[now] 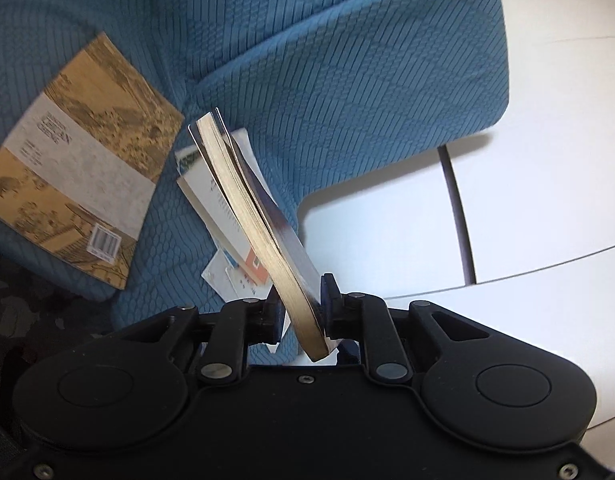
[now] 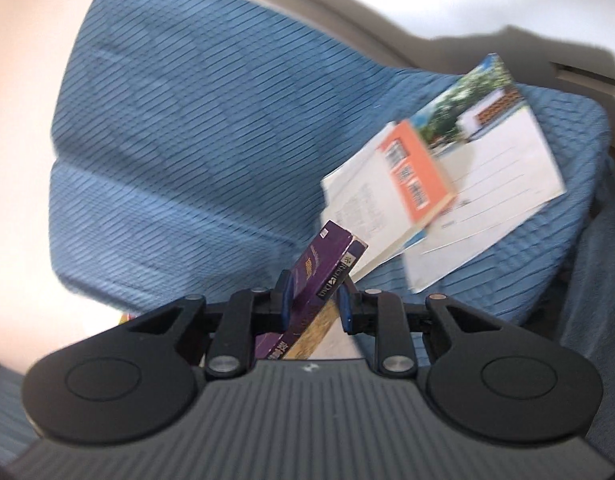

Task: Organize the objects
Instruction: 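Carry the purple paperback over the tan book while the right tool approaches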

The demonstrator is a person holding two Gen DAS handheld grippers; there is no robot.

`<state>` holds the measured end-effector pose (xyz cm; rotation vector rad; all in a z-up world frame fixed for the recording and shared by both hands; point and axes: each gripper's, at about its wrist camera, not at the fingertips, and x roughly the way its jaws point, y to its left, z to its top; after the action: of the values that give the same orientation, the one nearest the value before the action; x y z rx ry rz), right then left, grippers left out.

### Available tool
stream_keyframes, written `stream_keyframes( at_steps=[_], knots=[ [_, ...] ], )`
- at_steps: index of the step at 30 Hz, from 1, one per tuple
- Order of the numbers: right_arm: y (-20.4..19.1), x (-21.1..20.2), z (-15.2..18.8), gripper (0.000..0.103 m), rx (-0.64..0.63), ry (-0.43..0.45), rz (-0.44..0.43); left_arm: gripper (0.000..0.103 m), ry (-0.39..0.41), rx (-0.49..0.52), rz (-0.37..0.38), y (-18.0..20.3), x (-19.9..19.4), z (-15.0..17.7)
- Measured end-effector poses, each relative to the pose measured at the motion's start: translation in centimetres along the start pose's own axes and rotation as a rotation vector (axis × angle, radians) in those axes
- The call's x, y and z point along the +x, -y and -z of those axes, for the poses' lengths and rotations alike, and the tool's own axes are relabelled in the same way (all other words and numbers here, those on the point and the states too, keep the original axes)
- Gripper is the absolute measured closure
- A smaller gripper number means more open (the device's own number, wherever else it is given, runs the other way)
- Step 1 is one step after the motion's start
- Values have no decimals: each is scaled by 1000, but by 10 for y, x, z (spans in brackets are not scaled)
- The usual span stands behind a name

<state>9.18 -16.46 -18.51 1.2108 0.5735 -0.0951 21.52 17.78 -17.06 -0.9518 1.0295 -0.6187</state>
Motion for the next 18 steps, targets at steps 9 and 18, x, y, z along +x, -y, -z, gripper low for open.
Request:
stream_keyframes(
  at_steps=[9, 18],
  knots=[
    [-64, 34, 8, 77, -136, -83, -47, 85, 116, -21, 23, -14, -50, -25],
    [-87, 100, 17, 77, -200, -218, -52, 84, 190, -39, -11, -53, -65, -47]
  ],
)
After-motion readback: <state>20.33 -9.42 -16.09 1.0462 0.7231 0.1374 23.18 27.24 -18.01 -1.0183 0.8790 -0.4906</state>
